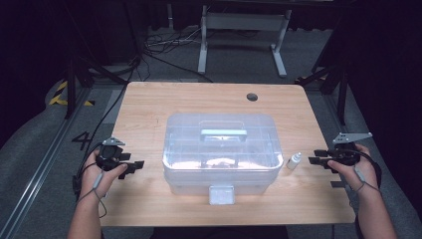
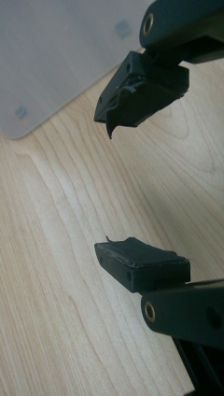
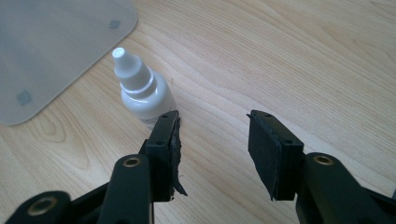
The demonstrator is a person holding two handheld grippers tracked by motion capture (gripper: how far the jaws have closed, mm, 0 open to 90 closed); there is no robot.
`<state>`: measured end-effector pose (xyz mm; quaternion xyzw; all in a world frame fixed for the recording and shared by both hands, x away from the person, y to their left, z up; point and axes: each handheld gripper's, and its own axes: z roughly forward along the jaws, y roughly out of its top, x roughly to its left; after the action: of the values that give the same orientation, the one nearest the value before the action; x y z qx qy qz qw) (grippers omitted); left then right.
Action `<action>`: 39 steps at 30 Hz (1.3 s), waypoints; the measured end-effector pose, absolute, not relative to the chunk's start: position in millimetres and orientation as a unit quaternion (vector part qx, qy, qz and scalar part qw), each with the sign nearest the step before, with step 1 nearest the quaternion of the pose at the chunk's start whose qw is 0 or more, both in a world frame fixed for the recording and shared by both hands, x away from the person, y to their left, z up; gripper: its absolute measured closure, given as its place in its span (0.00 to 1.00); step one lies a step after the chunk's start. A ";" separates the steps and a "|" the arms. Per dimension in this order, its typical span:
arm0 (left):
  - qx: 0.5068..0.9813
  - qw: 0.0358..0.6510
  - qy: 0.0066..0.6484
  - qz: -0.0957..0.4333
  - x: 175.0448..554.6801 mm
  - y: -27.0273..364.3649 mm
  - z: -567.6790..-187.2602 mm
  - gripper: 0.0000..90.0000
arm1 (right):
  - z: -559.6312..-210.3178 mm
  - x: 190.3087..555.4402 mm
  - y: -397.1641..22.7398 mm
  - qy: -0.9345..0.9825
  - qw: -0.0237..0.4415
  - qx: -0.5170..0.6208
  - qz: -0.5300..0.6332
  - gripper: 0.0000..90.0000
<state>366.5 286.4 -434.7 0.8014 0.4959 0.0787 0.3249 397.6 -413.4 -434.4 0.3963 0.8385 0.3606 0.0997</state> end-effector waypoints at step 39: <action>0.825 0.367 0.417 0.097 344.6 271.2 -368.6 0.42 | -415.7 385.3 -415.7 0.832 0.114 0.378 0.390 0.53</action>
<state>344.6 271.2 -368.6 0.8255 0.4175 0.0967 0.3674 385.3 -415.7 -415.7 0.3780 0.8319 0.3898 0.1143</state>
